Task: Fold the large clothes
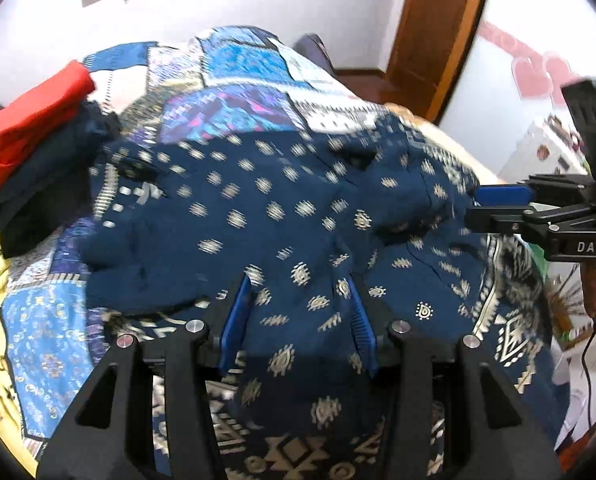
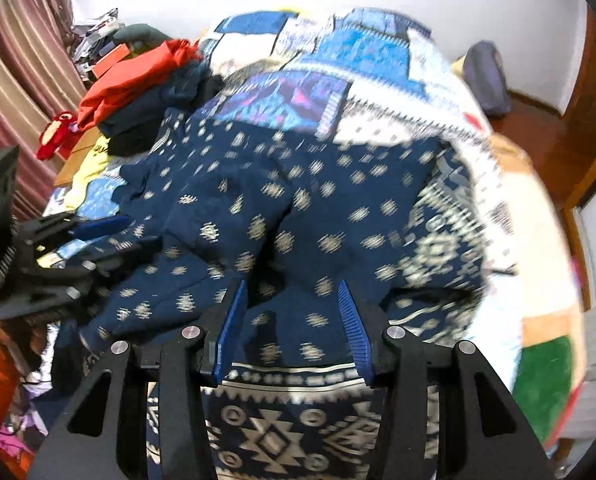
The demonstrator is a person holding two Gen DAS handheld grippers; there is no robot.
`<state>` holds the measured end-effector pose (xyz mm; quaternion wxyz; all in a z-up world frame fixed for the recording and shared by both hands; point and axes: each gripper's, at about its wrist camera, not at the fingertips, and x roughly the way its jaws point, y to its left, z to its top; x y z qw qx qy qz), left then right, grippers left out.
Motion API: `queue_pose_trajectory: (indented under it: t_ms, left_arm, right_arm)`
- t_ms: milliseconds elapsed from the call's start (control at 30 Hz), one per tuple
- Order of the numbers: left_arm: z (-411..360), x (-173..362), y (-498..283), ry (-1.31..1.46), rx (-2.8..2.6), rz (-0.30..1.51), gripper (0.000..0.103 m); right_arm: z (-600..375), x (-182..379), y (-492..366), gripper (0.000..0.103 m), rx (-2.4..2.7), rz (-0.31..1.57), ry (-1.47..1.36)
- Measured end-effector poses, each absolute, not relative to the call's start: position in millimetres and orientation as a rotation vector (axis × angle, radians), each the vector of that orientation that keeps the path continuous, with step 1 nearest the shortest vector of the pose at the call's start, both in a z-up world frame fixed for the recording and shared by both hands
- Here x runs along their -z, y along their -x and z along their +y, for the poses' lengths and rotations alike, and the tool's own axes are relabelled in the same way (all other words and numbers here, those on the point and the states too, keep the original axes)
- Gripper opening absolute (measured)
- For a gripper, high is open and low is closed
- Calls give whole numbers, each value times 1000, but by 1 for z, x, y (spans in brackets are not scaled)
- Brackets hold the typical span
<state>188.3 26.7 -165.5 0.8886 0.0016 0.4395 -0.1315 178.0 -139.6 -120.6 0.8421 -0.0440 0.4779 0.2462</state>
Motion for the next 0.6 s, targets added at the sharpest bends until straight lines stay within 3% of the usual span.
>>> queue_pose_trajectory:
  t_ms: [133,267,400,600]
  left_arm:
    - [59,139,-187,47,188,837,57]
    - [99,126,-196,105,79,789,71]
    - [141,136,-213,230,-16,822,72]
    - [177,192,-238,385,-68,979,72]
  right_arm:
    - [-152,105,-184,45,-450,941,148]
    - [-167,100,-202,55,-381,911,155]
    - [-185,107,-225,55,-340,936,97]
    - [-209,133,-256,55,-304,1032,-22]
